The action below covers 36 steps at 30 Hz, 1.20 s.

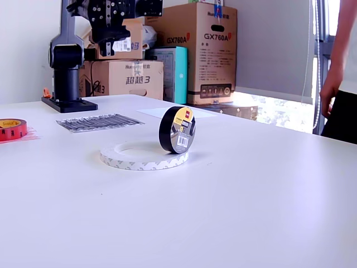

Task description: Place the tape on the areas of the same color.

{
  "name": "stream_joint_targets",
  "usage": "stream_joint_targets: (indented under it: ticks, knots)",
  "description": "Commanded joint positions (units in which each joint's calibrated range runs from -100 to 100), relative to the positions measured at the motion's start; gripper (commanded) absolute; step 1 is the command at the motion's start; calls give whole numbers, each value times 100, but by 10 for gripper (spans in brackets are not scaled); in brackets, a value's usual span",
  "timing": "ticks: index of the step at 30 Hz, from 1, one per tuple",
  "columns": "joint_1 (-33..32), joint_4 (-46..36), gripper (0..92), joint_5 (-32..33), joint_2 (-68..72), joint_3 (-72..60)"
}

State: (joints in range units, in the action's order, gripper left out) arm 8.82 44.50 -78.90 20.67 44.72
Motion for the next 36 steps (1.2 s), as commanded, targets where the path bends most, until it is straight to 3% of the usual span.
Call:
stream_joint_targets:
  ticks: [1,18,24,36]
  knots:
    - [-31,-16,591,-460,10,40]
    - [-117,1,592,-722,1029,-469]
    - [-354,629,592,-738,1591,-778]
    - [-370,875,592,-738,1750,-732]
